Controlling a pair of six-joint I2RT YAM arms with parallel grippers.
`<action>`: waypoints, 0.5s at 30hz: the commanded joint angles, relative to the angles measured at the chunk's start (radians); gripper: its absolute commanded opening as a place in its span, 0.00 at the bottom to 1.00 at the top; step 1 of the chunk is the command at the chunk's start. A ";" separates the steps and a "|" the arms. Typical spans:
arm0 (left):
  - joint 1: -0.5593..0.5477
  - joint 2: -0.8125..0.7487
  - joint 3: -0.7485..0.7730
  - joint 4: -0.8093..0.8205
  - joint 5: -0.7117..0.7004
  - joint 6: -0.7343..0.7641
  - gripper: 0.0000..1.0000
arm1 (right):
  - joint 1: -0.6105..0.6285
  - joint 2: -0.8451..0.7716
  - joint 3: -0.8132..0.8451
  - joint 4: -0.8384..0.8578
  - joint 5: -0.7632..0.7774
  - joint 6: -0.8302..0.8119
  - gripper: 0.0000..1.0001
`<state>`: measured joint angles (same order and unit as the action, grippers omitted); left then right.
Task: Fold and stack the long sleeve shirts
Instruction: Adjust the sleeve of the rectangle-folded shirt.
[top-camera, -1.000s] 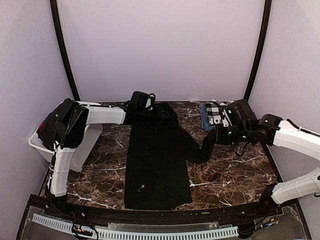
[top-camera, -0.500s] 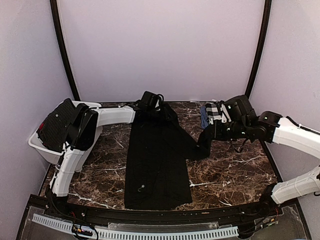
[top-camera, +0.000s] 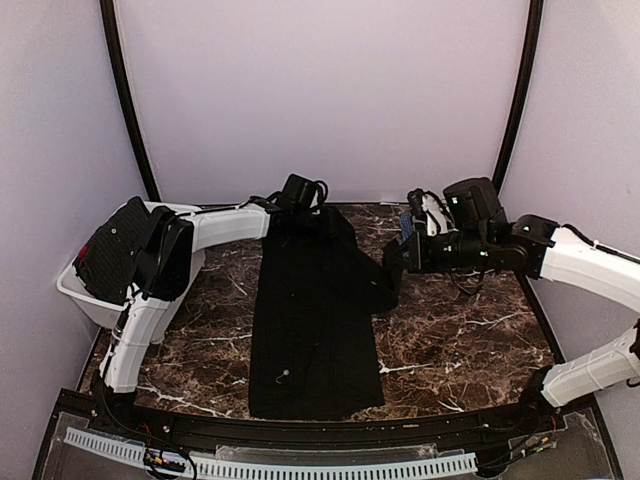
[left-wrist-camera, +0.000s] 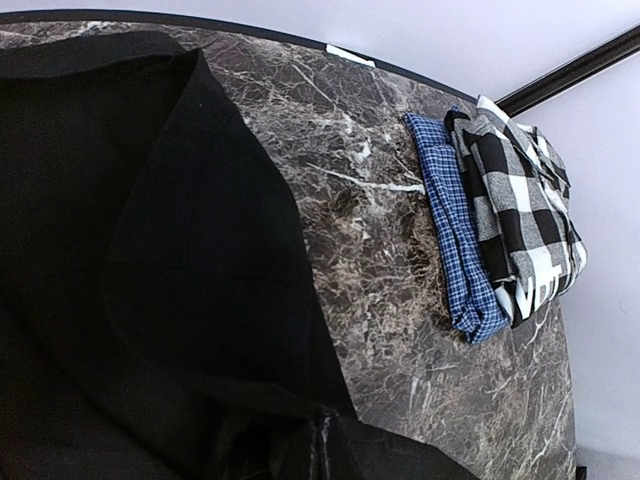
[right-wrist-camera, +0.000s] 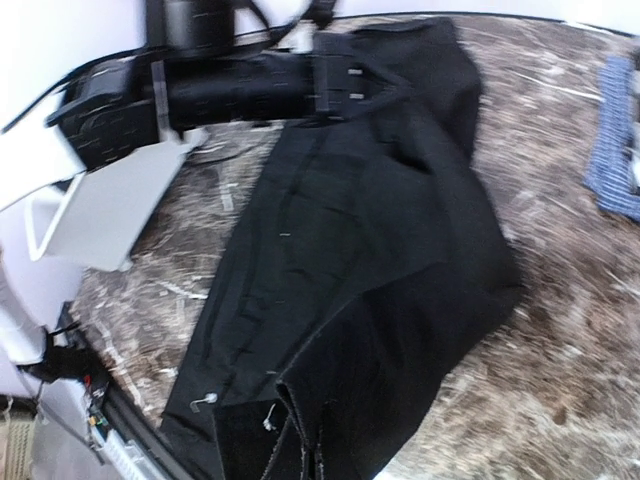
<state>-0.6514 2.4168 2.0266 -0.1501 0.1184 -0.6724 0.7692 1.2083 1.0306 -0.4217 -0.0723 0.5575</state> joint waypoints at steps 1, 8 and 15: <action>0.053 -0.035 0.024 -0.050 0.054 0.054 0.00 | 0.049 0.057 0.096 0.140 -0.168 -0.076 0.00; 0.156 -0.037 0.024 -0.062 0.179 0.093 0.00 | 0.123 0.224 0.306 0.214 -0.291 -0.142 0.00; 0.221 -0.036 0.032 -0.083 0.265 0.176 0.00 | 0.136 0.321 0.454 0.205 -0.341 -0.162 0.00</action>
<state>-0.4458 2.4168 2.0285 -0.1917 0.3111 -0.5697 0.8970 1.5085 1.4155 -0.2535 -0.3664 0.4263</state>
